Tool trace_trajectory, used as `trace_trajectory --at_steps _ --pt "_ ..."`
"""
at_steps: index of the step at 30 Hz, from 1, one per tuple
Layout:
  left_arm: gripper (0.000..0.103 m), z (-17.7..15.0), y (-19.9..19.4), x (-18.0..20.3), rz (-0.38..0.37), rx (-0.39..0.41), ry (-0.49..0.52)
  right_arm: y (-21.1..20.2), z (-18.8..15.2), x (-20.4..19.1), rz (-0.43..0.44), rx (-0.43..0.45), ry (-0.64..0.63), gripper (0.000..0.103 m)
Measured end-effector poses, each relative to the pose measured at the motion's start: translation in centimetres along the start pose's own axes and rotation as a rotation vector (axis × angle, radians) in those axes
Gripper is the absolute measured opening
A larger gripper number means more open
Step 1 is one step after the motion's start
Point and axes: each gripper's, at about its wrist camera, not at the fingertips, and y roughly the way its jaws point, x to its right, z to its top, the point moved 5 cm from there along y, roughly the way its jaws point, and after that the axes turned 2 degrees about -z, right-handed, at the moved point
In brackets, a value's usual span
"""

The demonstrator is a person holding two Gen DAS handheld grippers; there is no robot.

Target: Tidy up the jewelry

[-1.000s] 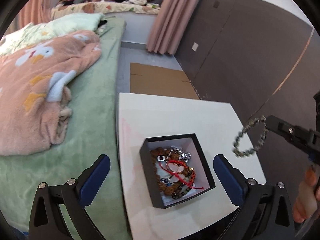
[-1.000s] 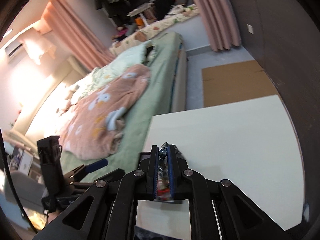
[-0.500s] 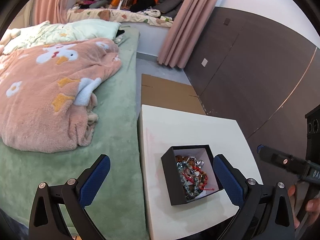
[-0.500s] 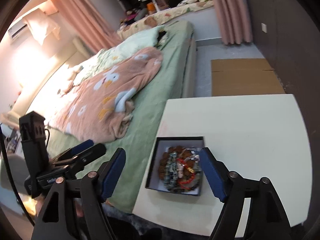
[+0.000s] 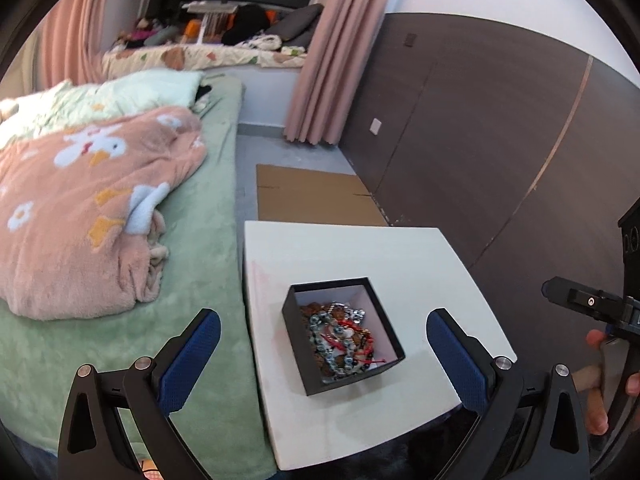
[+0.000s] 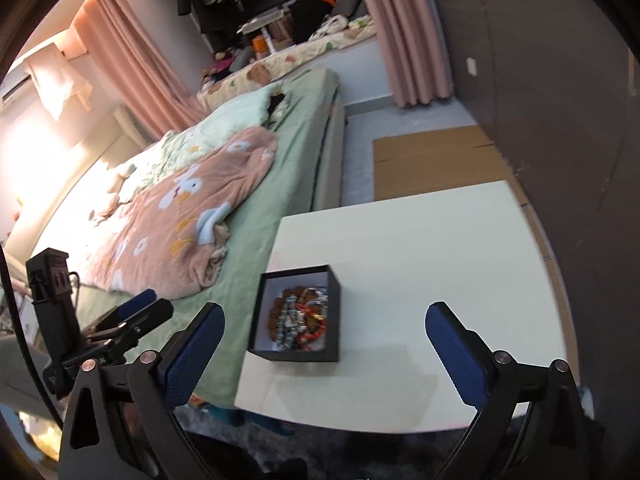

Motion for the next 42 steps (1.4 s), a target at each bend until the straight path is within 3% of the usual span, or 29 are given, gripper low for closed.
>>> trace_trajectory --at_steps 10,17,25,34,42 --pt "0.103 -1.1 0.0 4.9 -0.003 0.006 0.136 -3.7 -3.9 3.6 -0.06 0.043 0.037 0.103" --pt "0.103 -2.4 -0.4 8.0 -0.036 -0.018 0.22 -4.7 -5.2 4.2 -0.091 0.074 -0.006 0.103" --pt "0.103 -4.7 0.8 8.1 -0.011 -0.04 0.249 -4.0 -7.1 4.6 -0.122 0.081 -0.024 0.103" --pt "0.103 -4.7 -0.2 9.0 0.067 0.074 0.32 -3.7 -7.1 5.8 -0.118 0.098 0.021 0.103" --pt "0.103 -4.3 -0.1 7.4 0.048 0.071 0.245 -4.2 -7.4 6.1 -0.132 0.12 0.04 0.103"
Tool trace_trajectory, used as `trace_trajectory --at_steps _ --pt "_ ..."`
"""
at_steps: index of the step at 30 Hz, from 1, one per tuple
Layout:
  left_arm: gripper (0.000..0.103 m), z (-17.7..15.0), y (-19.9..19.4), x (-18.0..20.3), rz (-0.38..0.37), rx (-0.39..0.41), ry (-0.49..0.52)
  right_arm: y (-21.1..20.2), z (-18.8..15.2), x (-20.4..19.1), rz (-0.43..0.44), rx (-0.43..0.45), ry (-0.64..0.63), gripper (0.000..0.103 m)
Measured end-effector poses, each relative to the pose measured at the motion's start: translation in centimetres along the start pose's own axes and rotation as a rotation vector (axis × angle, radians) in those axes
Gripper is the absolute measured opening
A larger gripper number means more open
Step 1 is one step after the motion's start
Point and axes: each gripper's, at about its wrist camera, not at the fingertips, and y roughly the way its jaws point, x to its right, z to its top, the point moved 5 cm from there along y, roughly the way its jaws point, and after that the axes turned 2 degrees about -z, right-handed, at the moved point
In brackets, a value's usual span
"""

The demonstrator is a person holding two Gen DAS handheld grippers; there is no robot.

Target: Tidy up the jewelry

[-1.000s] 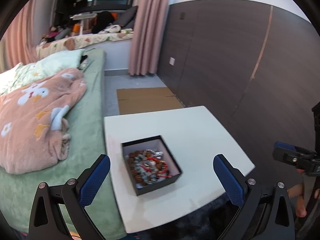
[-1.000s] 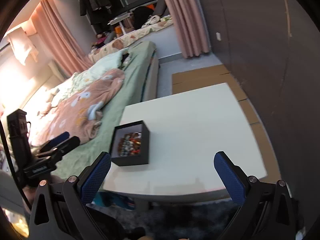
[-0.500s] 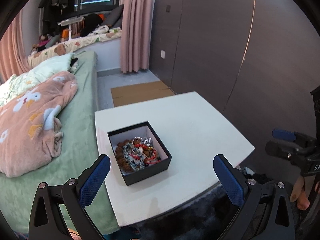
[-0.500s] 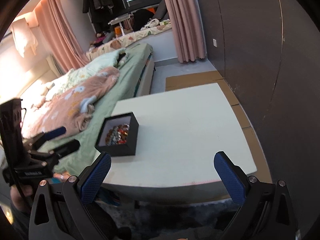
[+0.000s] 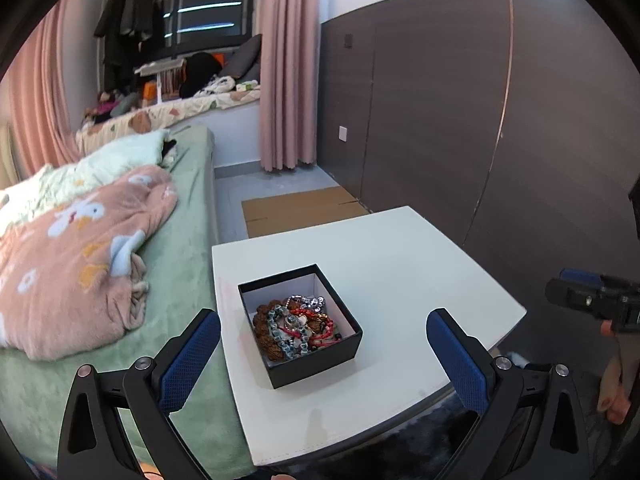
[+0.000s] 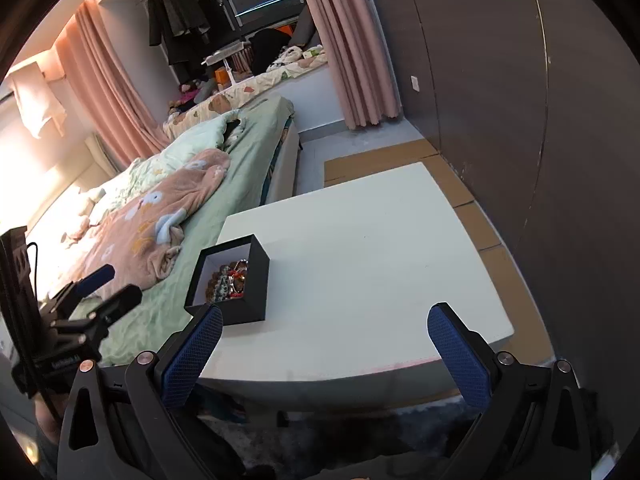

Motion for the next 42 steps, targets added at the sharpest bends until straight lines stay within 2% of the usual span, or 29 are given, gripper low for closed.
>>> trace_trajectory --at_steps 7,13,16,42 --pt "0.103 -0.1 0.6 -0.3 -0.016 -0.024 -0.029 0.1 -0.1 -0.6 -0.048 -0.008 -0.044 0.103" --pt "0.103 -0.4 1.5 -0.8 0.002 -0.061 -0.054 0.3 -0.1 -0.5 -0.06 -0.021 -0.046 0.103" --pt "0.103 -0.4 1.9 -1.1 -0.015 -0.076 -0.071 0.3 -0.1 -0.1 -0.052 -0.025 -0.033 0.103" --pt "0.103 -0.8 1.0 -1.4 -0.011 -0.072 -0.066 0.7 -0.2 0.2 -0.067 -0.046 -0.011 0.103"
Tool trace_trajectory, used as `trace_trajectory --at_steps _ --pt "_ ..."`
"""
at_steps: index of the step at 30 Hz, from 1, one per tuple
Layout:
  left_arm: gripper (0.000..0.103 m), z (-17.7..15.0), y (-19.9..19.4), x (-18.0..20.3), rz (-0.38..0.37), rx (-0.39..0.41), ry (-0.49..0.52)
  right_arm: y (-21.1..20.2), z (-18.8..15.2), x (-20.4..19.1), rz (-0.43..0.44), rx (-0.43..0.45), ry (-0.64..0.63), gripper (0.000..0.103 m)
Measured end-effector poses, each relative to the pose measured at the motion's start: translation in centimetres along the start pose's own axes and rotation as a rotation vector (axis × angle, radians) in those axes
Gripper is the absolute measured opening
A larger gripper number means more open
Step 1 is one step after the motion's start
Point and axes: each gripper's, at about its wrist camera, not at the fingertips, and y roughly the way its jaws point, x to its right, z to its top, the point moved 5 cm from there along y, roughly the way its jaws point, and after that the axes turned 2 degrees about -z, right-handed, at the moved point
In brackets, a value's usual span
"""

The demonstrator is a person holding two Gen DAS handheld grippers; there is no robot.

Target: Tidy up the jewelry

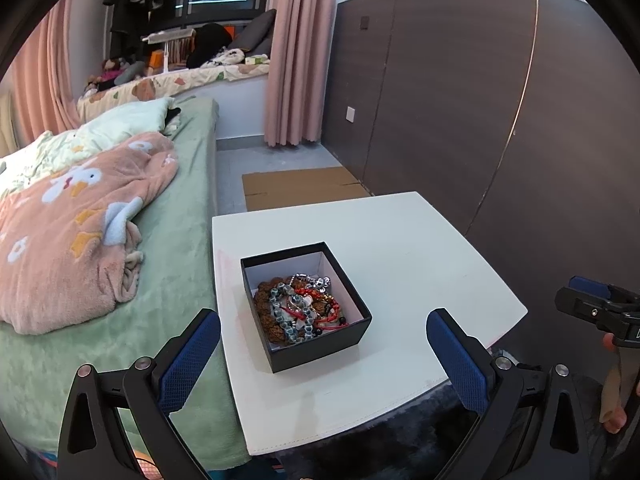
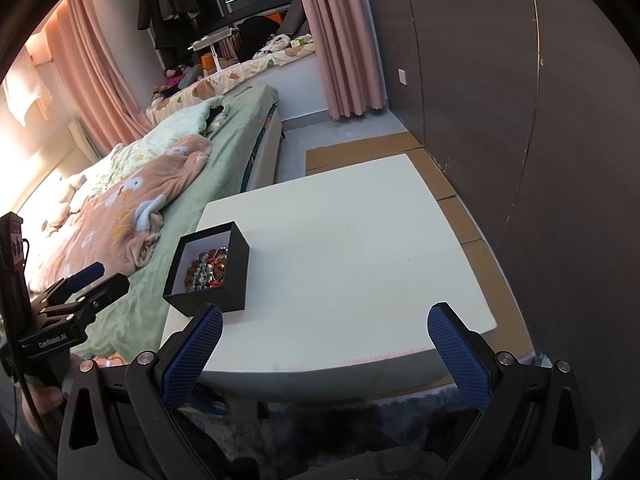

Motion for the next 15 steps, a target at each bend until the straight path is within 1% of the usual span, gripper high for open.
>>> trace_trajectory --at_steps 15 --pt "0.103 0.06 0.33 0.29 0.002 0.0 0.007 0.05 -0.11 0.1 -0.002 0.002 0.009 0.103"
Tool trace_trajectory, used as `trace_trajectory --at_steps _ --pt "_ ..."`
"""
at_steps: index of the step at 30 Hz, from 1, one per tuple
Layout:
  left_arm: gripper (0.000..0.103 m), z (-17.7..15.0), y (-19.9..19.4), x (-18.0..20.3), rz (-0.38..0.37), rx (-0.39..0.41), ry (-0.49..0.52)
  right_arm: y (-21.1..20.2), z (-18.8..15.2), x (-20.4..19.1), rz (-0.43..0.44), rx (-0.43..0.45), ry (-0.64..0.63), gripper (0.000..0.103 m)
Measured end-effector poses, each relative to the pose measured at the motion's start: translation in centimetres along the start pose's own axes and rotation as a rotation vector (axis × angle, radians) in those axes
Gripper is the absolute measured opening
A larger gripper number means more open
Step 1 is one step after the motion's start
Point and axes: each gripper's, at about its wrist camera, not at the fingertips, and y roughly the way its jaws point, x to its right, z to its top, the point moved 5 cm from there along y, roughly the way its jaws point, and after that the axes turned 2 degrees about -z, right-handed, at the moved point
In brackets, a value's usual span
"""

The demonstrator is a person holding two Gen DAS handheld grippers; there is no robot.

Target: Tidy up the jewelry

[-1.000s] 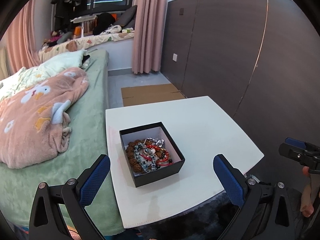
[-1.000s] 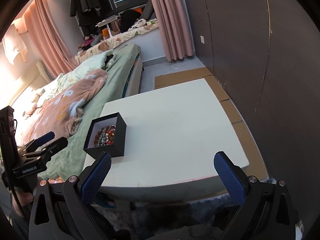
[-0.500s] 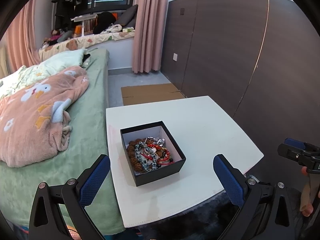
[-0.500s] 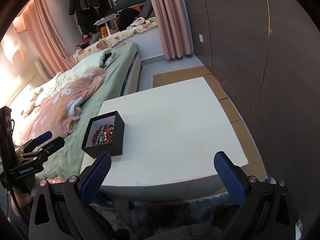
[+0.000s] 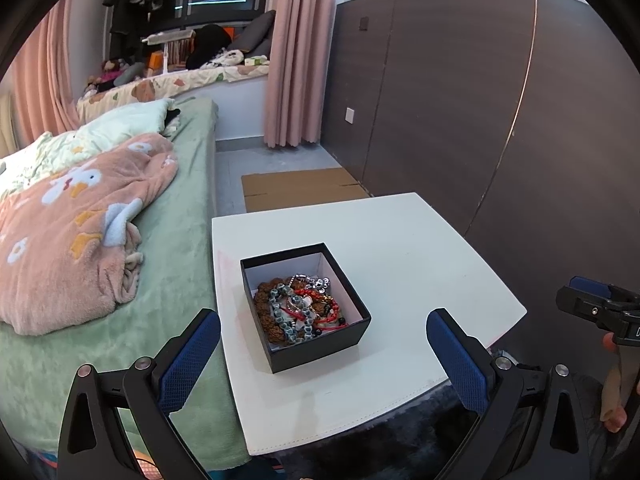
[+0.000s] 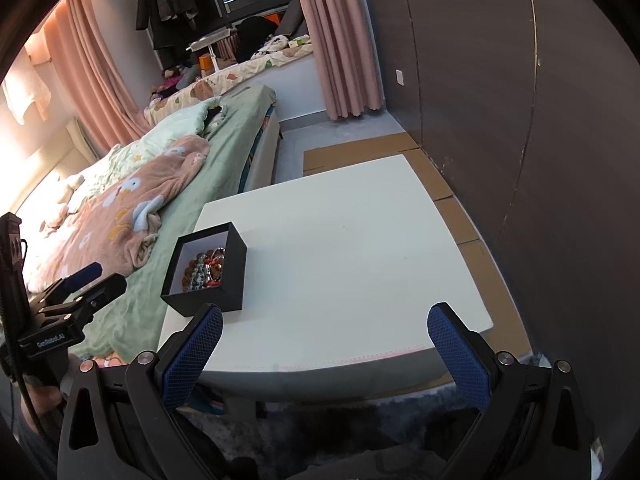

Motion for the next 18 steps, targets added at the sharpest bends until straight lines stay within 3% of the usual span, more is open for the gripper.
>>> trace_trajectory --at_steps 18 --pt "0.103 -0.06 -0.01 0.2 0.005 0.004 0.009 -0.61 -0.18 0.14 0.0 0.01 0.027 0.103"
